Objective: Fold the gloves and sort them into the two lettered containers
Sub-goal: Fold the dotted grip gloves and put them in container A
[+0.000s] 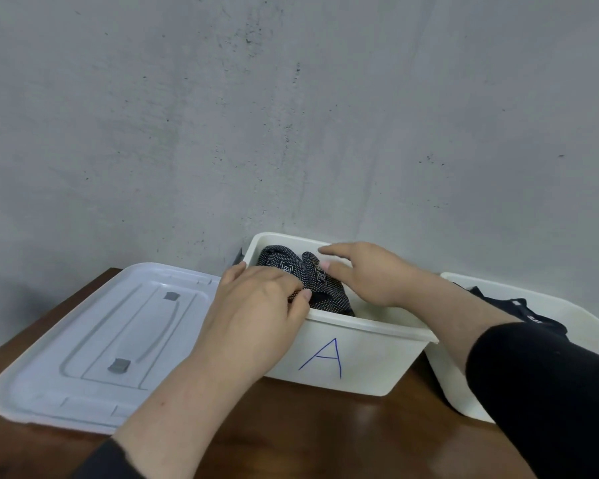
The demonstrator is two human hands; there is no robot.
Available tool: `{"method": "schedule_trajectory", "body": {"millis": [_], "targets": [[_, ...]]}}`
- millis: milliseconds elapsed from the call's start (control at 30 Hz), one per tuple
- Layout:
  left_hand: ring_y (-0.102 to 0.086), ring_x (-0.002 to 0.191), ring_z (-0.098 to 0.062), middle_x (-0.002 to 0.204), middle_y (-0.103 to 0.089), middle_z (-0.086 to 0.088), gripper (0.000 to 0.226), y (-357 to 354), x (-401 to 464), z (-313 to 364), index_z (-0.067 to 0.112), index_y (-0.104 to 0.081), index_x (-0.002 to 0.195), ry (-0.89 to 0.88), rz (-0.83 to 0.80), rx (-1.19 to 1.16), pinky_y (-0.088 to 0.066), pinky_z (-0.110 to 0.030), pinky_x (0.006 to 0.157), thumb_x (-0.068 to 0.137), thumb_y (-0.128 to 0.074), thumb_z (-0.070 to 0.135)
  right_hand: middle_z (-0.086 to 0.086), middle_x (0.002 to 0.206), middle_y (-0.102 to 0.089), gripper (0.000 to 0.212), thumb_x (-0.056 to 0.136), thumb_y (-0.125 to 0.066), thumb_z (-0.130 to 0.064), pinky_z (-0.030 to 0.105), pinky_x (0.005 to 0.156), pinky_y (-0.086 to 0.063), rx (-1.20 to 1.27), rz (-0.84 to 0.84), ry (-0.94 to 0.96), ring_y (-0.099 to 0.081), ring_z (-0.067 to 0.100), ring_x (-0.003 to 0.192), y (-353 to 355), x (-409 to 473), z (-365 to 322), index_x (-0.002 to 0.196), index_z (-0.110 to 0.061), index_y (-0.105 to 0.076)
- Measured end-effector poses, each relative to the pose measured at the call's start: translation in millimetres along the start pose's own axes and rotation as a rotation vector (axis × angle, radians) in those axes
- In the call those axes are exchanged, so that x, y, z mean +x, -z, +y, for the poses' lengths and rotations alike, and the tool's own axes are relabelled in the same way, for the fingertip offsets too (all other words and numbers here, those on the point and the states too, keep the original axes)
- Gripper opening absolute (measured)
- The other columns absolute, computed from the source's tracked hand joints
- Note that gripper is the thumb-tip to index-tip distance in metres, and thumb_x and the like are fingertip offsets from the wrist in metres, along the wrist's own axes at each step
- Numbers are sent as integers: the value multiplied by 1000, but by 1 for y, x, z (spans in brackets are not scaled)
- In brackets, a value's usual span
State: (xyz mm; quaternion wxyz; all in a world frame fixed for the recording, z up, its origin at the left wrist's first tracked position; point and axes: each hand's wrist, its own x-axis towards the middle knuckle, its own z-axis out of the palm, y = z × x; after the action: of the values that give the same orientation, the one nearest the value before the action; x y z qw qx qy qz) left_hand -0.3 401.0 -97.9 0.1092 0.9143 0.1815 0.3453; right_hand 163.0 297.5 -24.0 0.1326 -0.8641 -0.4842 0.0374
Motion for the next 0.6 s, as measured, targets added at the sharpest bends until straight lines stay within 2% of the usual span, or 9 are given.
{"method": "schedule_trajectory", "body": {"millis": [100, 167, 200, 267, 367, 467, 533, 600], "targets": [[-59, 90, -14, 89, -65, 13, 37, 7, -5, 15, 24, -70, 88, -73, 166, -115, -40, -33, 92, 95, -38, 42, -10, 129, -67, 33, 104, -48, -42, 27, 101, -42, 97, 270, 28, -57, 11, 122, 7, -24, -1, 128, -28, -65], [-58, 87, -16, 90, -65, 9, 29, 10, -15, 38, 21, -69, 89, -146, 265, -211, -41, -33, 83, 97, -45, 34, -13, 109, -71, 25, 105, -50, -35, 26, 89, -46, 201, 486, 82, -61, 5, 104, 8, -55, -1, 111, -24, -72], [-57, 87, -17, 91, -64, 9, 27, 9, -23, 52, 20, -69, 90, -177, 277, -267, -42, -33, 83, 97, -46, 33, -14, 101, -71, 24, 105, -50, -32, 23, 84, -47, 250, 576, 104, -60, 3, 96, 6, -76, 0, 105, -22, -72], [-57, 89, -16, 94, -64, 11, 25, -5, -45, 84, 22, -68, 95, -207, 196, -385, -43, -32, 84, 98, -46, 35, -17, 90, -68, 24, 105, -49, -31, 14, 74, -44, 303, 687, 110, -60, 3, 89, -7, -122, 11, 100, -23, -71], [-56, 93, -10, 99, -60, 17, 29, -38, -85, 126, 31, -66, 104, -189, -54, -420, -45, -29, 84, 97, -41, 45, -23, 91, -65, 18, 102, -52, -31, 11, 72, -44, 293, 657, -31, -63, 3, 89, -48, -197, 45, 99, -34, -69], [-50, 109, 1, 116, -54, 24, 37, -66, -116, 155, 38, -57, 127, -125, -308, -425, -40, -19, 96, 101, -33, 49, -24, 96, -63, 13, 99, -60, -26, 12, 72, -44, 202, 536, -232, -62, 3, 91, -84, -266, 90, 99, -36, -68], [-48, 113, 3, 118, -52, 27, 35, -78, -126, 172, 39, -52, 131, -87, -372, -471, -38, -15, 98, 102, -36, 49, -25, 96, -60, 12, 100, -59, -28, 13, 76, -45, 124, 454, -326, -59, 2, 93, -95, -303, 117, 105, -36, -67], [-51, 108, 2, 113, -54, 26, 31, -88, -131, 191, 39, -54, 128, -63, -415, -472, -41, -17, 95, 102, -39, 46, -27, 102, -58, 15, 102, -56, -30, 13, 84, -44, 87, 395, -390, -56, -3, 101, -99, -330, 136, 113, -36, -65]]}}
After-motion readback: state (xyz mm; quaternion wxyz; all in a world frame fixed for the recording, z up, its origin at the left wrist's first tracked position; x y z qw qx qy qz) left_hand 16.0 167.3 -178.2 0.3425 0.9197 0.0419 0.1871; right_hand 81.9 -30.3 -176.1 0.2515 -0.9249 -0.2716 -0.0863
